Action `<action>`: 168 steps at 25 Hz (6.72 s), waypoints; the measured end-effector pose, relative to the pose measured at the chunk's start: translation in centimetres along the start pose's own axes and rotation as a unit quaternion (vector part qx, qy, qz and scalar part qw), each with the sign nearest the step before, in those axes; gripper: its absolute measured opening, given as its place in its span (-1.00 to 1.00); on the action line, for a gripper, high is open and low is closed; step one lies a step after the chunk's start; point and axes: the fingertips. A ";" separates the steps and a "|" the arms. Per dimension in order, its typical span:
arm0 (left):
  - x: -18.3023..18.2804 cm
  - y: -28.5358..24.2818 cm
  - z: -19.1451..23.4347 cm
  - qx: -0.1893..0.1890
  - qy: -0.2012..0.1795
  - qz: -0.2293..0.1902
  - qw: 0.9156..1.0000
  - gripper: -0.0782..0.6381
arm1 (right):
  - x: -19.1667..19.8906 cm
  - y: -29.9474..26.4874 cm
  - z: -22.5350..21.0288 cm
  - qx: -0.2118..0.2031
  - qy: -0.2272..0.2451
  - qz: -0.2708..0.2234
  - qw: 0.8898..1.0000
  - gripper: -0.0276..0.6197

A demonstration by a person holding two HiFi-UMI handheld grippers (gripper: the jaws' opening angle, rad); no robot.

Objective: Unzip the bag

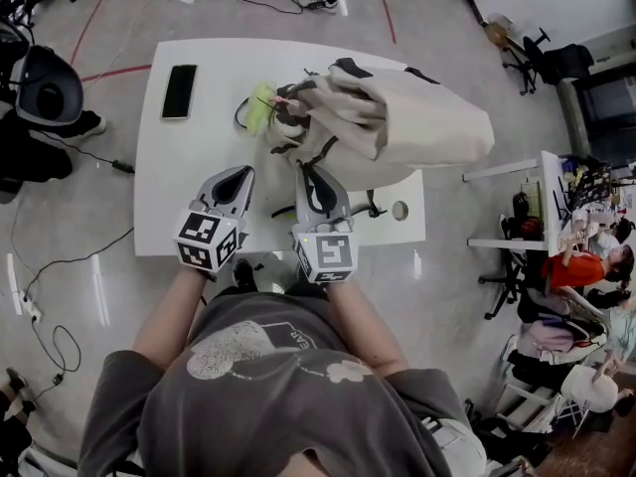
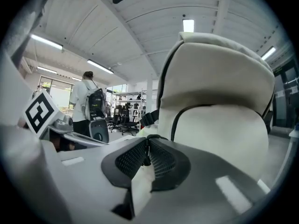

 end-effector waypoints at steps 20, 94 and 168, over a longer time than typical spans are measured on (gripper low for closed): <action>-0.3 -3.2 -7.4 0.003 -0.023 -0.029 0.999 -0.76 | -6.3 1.0 -3.1 -0.153 -0.055 -0.067 0.984 -0.84; -3.8 -8.1 -12.5 -0.065 -0.076 -0.058 0.993 -0.66 | -2.1 7.5 -20.3 -0.061 -0.127 -0.086 0.986 -0.82; 10.7 18.8 -31.6 -0.034 -0.030 -0.098 0.994 -0.74 | 3.1 41.4 -6.9 -0.008 -0.140 -0.071 0.988 -0.92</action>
Point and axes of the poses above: the fingertips, and each gripper's own axes: y backward along the fingers, z to its left, x out of its underside, and after that the axes turned 4 degrees about y, right-handed
